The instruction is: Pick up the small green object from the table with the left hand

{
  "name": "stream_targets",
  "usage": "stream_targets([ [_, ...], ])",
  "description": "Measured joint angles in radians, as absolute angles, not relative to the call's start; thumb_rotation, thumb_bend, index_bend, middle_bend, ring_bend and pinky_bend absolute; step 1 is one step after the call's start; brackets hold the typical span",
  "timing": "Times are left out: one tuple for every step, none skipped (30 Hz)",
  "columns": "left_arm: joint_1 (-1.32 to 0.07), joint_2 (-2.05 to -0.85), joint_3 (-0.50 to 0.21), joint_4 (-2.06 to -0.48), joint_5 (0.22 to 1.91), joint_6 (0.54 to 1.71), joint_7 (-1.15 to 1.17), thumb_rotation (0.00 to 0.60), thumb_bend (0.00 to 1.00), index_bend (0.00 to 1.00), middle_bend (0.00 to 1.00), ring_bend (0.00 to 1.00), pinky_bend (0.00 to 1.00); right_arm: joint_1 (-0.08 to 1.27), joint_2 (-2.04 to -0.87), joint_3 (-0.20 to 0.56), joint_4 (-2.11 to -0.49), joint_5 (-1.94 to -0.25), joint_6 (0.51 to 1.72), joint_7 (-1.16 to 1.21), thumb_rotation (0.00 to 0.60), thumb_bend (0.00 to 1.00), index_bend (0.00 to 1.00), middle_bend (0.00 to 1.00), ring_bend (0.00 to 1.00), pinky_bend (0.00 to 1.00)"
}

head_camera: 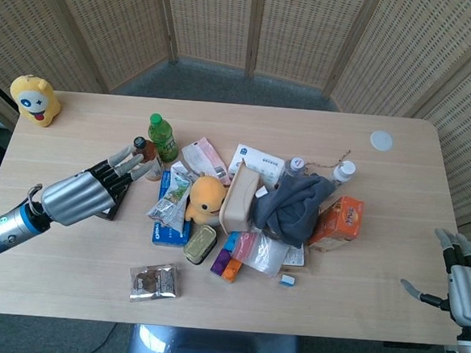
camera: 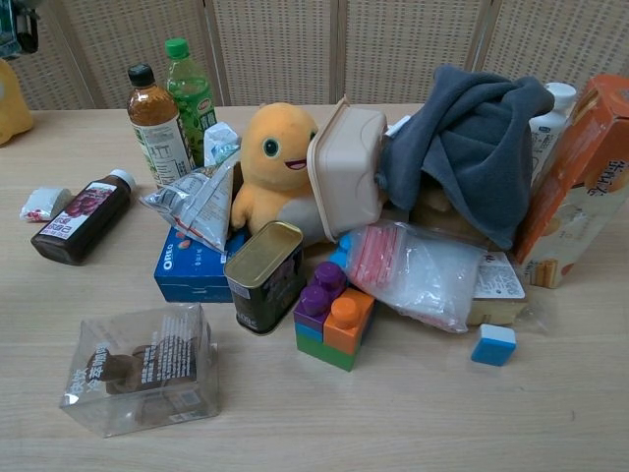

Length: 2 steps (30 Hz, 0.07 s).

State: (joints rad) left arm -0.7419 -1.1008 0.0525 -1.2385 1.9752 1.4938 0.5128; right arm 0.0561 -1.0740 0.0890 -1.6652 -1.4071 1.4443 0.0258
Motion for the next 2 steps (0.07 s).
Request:
stream_targets([
  [-0.745,-1.093,0.048,-1.249,1.977,1.483,0.52,0.6,0.08,0.72,0.0,0.0,0.0,0.056,-1.074,0.089,-1.666,-1.407,1.445,0.026,0.405,0.0,0.0,0.0,0.0,0.0],
  [-0.746,-1.09,0.045,-1.255,1.979,1.477,0.524,0.6,0.08,0.72,0.0,0.0,0.0,0.056,-1.073,0.089,-1.666,-1.407,1.445,0.026,0.408,0.0,0.0,0.0,0.0,0.0],
])
